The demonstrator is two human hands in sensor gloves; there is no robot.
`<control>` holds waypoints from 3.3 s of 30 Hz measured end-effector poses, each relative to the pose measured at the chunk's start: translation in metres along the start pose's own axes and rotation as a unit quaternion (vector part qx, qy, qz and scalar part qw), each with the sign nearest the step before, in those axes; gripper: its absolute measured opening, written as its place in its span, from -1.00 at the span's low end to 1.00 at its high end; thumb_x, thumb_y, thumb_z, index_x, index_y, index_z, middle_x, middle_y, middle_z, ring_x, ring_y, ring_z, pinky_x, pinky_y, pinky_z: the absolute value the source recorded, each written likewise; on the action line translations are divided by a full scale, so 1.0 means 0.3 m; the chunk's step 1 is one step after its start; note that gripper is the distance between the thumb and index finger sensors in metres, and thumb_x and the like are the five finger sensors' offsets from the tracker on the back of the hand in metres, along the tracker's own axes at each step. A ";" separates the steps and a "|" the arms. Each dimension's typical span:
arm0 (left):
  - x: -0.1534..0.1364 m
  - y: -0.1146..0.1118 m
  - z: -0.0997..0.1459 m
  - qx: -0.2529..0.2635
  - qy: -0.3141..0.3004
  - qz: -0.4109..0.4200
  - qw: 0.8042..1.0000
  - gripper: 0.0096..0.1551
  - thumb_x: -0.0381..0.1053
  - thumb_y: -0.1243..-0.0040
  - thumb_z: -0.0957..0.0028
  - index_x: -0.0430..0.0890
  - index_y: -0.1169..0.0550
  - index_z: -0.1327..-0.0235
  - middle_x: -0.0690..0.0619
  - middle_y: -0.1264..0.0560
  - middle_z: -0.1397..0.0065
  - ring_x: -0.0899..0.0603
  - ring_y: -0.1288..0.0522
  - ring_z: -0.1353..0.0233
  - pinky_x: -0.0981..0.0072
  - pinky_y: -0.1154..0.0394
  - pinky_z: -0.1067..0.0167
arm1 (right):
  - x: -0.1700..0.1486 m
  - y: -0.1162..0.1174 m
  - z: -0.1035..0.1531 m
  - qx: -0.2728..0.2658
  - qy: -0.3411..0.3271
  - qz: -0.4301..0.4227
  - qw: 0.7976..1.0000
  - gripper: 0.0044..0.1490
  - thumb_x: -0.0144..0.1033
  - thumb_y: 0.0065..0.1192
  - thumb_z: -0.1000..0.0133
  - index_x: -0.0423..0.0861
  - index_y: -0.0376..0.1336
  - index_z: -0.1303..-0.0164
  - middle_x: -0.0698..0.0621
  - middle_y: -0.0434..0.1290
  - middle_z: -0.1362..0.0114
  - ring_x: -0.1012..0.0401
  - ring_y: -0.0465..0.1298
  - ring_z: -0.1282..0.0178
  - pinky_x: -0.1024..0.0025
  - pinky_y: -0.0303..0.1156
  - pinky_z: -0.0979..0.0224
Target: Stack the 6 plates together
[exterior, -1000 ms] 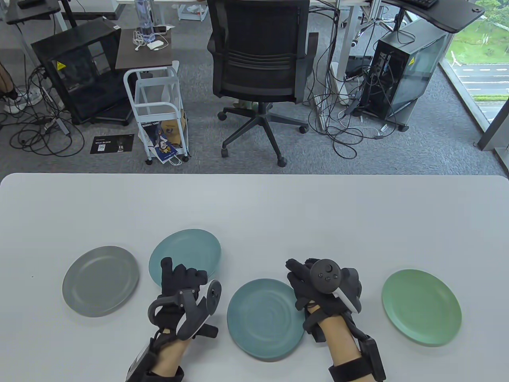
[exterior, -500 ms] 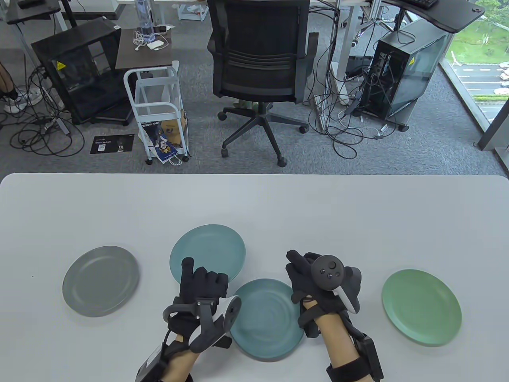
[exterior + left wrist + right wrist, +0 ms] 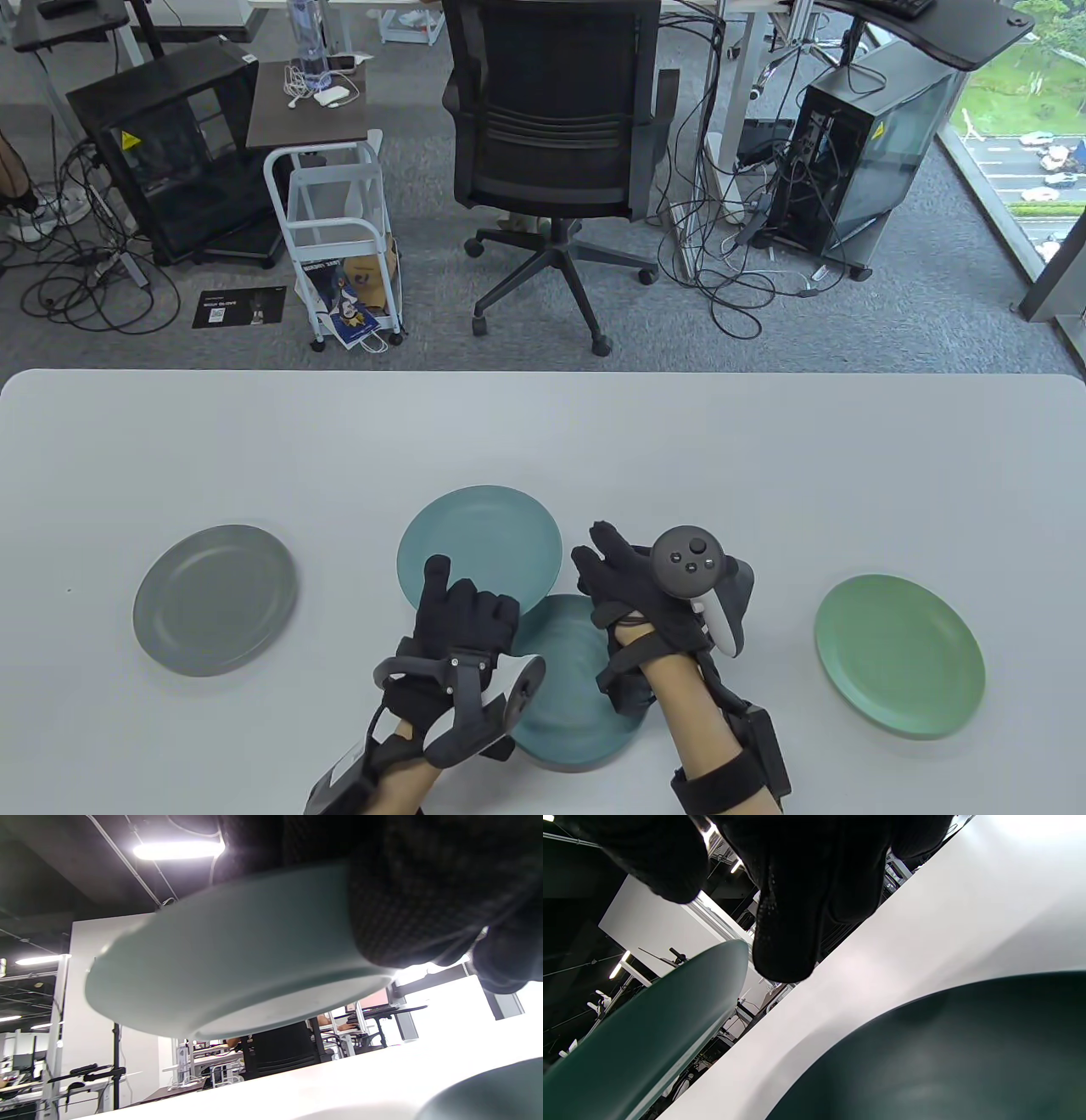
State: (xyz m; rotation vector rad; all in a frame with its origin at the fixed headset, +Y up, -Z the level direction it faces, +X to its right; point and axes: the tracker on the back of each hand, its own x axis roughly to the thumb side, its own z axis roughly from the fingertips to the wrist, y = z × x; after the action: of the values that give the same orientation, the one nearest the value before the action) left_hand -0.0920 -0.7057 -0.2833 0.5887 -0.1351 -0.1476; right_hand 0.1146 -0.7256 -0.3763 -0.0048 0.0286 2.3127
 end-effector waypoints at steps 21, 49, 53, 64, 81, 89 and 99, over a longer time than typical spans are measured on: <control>0.048 0.024 0.020 -0.023 -0.044 0.017 0.999 -0.57 0.24 -0.50 0.39 0.31 -0.71 0.20 0.37 -0.71 0.02 0.08 -0.61 -0.23 0.00 -0.12 -0.69 | -0.047 0.010 -0.004 0.004 0.036 -0.085 0.996 -0.35 -0.03 0.20 -0.20 -0.17 0.25 -0.38 0.18 0.68 0.09 0.20 0.46 -0.36 0.00 0.12 -0.63; -0.407 -0.123 -0.050 -0.145 0.258 0.149 0.944 -0.35 0.40 -0.22 0.27 0.30 -0.57 -0.16 0.31 -0.61 -0.28 0.03 -0.40 -0.54 -0.04 0.16 -0.76 | -0.105 -0.048 -0.036 0.070 0.023 -0.015 0.997 -0.43 -0.14 0.12 -0.21 -0.05 0.26 -0.42 0.11 0.64 0.03 0.13 0.39 -0.41 -0.07 0.05 -0.63; -0.456 -0.157 -0.038 -0.169 0.304 0.134 0.928 -0.34 0.40 -0.24 0.26 0.30 -0.56 -0.18 0.31 -0.59 -0.31 0.02 -0.39 -0.56 -0.04 0.17 -0.75 | -0.104 -0.043 -0.037 0.083 0.009 0.003 0.997 -0.44 -0.15 0.12 -0.21 -0.04 0.27 -0.41 0.11 0.64 0.04 0.14 0.39 -0.40 -0.07 0.05 -0.63; -0.541 -0.218 -0.012 -0.201 0.378 0.069 0.901 -0.31 0.39 -0.30 0.27 0.32 -0.53 -0.21 0.33 -0.56 -0.37 0.03 -0.38 -0.58 -0.03 0.15 -0.75 | -0.134 -0.046 -0.013 0.109 -0.016 0.019 0.994 -0.45 -0.15 0.13 -0.20 -0.01 0.29 -0.40 0.11 0.64 0.04 0.14 0.39 -0.40 -0.08 0.05 -0.63; -0.656 -0.278 0.020 -0.284 0.456 0.019 0.843 -0.19 0.37 -0.39 0.29 0.34 -0.43 -0.33 0.34 -0.41 -0.54 0.01 -0.28 -0.66 -0.05 0.19 -0.74 | -0.157 -0.054 0.041 -0.045 -0.060 0.095 0.993 -0.32 0.14 0.04 -0.22 0.07 0.20 -0.51 -0.01 0.30 -0.60 -0.05 0.19 -0.62 -0.16 -0.01 -0.65; -0.715 -0.300 0.029 -0.328 0.487 -0.015 0.809 -0.24 0.34 -0.44 0.31 0.35 -0.51 -0.26 0.32 -0.44 -0.51 0.00 -0.25 -0.66 -0.06 0.20 -0.74 | -0.190 -0.044 0.028 -0.019 -0.045 0.067 0.997 -0.31 0.15 0.03 -0.22 0.05 0.20 -0.51 -0.03 0.33 -0.57 -0.06 0.22 -0.59 -0.17 0.01 -0.64; -0.737 -0.312 0.044 -0.381 0.495 -0.042 0.780 -0.25 0.29 -0.48 0.31 0.29 -0.54 -0.25 0.31 -0.50 -0.39 0.01 -0.24 -0.66 -0.06 0.22 -0.73 | -0.193 -0.046 0.028 -0.011 -0.040 0.028 0.999 -0.31 0.15 0.03 -0.22 0.04 0.20 -0.51 -0.04 0.34 -0.57 -0.06 0.22 -0.59 -0.16 0.02 -0.64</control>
State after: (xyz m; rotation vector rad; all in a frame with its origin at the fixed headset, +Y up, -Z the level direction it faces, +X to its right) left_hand -0.3203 -0.7507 -0.3435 -0.2039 0.9569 0.0441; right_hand 0.1641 -0.7588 -0.3676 0.0773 -0.0383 2.3673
